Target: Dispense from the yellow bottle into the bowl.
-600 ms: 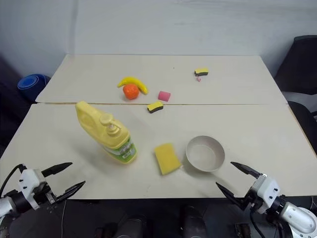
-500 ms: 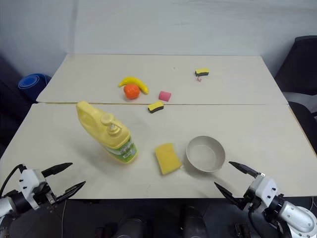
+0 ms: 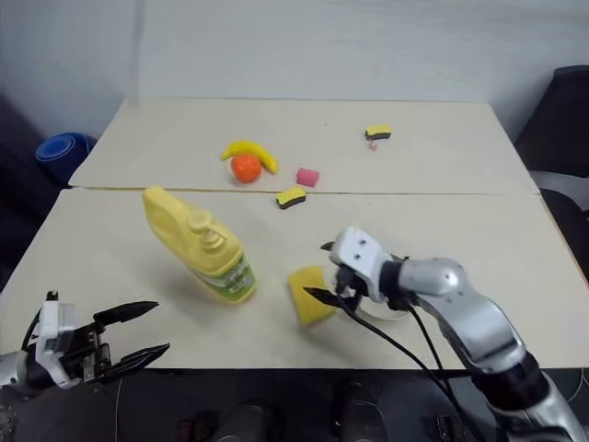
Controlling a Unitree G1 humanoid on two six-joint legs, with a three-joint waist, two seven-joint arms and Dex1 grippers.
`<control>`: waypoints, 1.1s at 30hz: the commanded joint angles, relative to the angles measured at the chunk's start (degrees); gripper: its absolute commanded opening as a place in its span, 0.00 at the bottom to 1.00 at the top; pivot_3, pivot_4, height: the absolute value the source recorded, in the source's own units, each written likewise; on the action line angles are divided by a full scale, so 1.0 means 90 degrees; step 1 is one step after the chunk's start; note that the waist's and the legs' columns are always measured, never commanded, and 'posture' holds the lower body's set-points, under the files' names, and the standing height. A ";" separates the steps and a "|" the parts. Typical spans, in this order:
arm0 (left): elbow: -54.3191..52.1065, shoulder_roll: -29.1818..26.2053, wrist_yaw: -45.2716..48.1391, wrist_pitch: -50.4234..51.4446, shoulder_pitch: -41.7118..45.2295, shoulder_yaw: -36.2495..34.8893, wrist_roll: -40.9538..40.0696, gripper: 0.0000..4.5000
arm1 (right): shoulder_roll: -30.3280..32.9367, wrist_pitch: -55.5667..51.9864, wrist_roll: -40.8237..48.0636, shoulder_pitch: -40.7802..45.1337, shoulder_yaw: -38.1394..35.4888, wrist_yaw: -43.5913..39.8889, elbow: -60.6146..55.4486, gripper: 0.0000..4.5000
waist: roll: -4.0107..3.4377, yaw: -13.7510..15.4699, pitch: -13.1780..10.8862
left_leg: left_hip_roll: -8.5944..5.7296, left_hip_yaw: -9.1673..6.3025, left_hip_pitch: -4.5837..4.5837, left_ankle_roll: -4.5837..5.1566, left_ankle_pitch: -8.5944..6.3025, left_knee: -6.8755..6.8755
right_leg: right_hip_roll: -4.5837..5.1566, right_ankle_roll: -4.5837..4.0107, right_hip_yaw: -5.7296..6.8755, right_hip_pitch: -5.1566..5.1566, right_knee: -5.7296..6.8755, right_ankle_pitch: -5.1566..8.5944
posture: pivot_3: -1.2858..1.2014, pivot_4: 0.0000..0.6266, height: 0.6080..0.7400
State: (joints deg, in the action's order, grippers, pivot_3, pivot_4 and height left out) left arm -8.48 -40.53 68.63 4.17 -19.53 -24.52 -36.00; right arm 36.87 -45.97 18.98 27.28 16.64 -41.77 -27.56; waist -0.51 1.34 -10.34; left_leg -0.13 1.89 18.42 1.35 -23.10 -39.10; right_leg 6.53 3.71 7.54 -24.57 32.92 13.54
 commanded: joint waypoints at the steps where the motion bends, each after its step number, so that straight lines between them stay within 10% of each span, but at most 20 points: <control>1: -0.0033 0.0016 0.0013 -0.0203 0.0096 -0.0019 0.0119 1.00 | -0.0292 -0.1242 -0.0306 0.0905 0.0839 0.0247 0.0269 1.00 | 0.0008 -0.0038 0.0005 | -0.0002 0.0002 -0.0001 0.0002 -0.0001 -0.0001 | 0.0000 0.0000 -0.0002 0.0002 -0.0001 -0.0001 | 0.52 0.24 1.00; 13: -0.0222 0.0287 -0.0325 -0.0318 0.0147 0.0241 0.0376 1.00 | -0.0638 -0.1931 -0.0731 0.1839 0.2259 0.0076 0.1233 1.00 | 0.0028 -0.0179 0.0017 | -0.0009 0.0008 -0.0001 0.0004 0.0004 -0.0002 | 0.0001 0.0010 0.0003 0.0004 0.0004 -0.0007 | 0.52 0.24 1.00; 27: -0.0327 0.0321 -0.0563 -0.0323 0.0343 0.0464 0.0484 1.00 | -0.0739 -0.0885 -0.1167 0.1638 0.2398 -0.0373 0.1876 0.04 | 0.0028 -0.0185 0.0016 | -0.0004 0.0008 -0.0004 -0.0013 0.0014 -0.0002 | -0.0004 0.0011 0.0005 0.0000 0.0017 -0.0008 | 0.52 0.24 1.00; 33: -0.0334 0.0321 -0.0677 -0.0217 0.0497 0.0466 0.0410 1.00 | -0.0575 -0.0927 -0.0358 0.1489 0.1226 -0.0901 0.0989 0.01 | 0.0024 -0.0174 0.0014 | -0.0004 0.0007 -0.0003 -0.0013 0.0014 -0.0002 | -0.0004 0.0012 0.0006 -0.0001 0.0016 -0.0008 | 0.52 0.24 1.00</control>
State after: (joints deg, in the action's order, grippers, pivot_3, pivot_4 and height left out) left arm -10.24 -37.87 63.12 2.07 -15.35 -19.74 -31.51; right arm 31.18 -54.21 12.68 40.72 32.65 -48.38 -14.17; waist -0.30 -0.23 -10.22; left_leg -0.16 1.95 18.40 1.23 -22.98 -39.12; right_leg 6.49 3.81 7.59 -24.57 33.06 13.47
